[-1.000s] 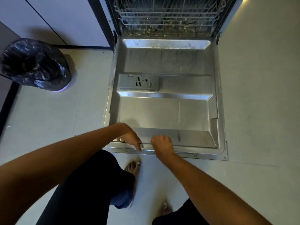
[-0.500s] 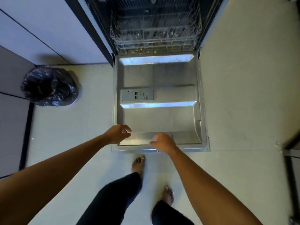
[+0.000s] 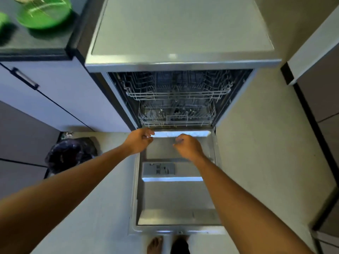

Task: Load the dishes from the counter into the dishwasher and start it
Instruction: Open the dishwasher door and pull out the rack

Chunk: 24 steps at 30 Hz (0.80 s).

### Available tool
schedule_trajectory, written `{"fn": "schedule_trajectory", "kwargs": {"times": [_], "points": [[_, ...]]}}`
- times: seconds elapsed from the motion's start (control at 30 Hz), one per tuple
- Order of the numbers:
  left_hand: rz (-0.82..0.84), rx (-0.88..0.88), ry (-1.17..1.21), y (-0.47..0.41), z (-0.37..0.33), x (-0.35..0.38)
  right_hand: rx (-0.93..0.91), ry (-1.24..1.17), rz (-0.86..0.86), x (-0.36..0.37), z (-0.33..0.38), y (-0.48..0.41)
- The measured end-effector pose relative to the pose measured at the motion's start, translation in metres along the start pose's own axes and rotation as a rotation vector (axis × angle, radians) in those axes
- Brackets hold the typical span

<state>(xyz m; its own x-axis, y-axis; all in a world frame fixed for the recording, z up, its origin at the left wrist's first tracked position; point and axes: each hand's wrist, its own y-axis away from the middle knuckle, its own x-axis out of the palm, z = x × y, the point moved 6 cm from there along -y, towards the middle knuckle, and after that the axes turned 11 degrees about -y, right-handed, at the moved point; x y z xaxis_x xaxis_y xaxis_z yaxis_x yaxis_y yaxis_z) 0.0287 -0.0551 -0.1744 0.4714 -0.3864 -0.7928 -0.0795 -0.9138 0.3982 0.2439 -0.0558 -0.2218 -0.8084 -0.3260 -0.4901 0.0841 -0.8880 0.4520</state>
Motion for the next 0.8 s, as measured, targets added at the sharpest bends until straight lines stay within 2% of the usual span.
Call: {"fn": "schedule_trajectory", "kwargs": {"times": [0.17, 0.37, 0.57, 0.7, 0.8], "points": [[-0.008, -0.022, -0.058, -0.037, -0.013, -0.012, -0.038, -0.062, -0.015, -0.027, 0.015, -0.054], [-0.022, -0.037, -0.116, -0.07, 0.0, 0.026, 0.056, -0.069, 0.05, -0.014, -0.034, -0.095], [0.117, -0.048, -0.293, -0.109, 0.019, 0.063, 0.067, -0.011, 0.101, -0.001, -0.068, -0.124], [0.112, -0.016, -0.356, -0.166, 0.034, 0.078, 0.055, 0.056, 0.046, 0.012, -0.075, -0.166], [0.129, 0.045, -0.397, -0.206, 0.053, 0.097, 0.001, 0.191, -0.006, 0.029, -0.078, -0.195]]}}
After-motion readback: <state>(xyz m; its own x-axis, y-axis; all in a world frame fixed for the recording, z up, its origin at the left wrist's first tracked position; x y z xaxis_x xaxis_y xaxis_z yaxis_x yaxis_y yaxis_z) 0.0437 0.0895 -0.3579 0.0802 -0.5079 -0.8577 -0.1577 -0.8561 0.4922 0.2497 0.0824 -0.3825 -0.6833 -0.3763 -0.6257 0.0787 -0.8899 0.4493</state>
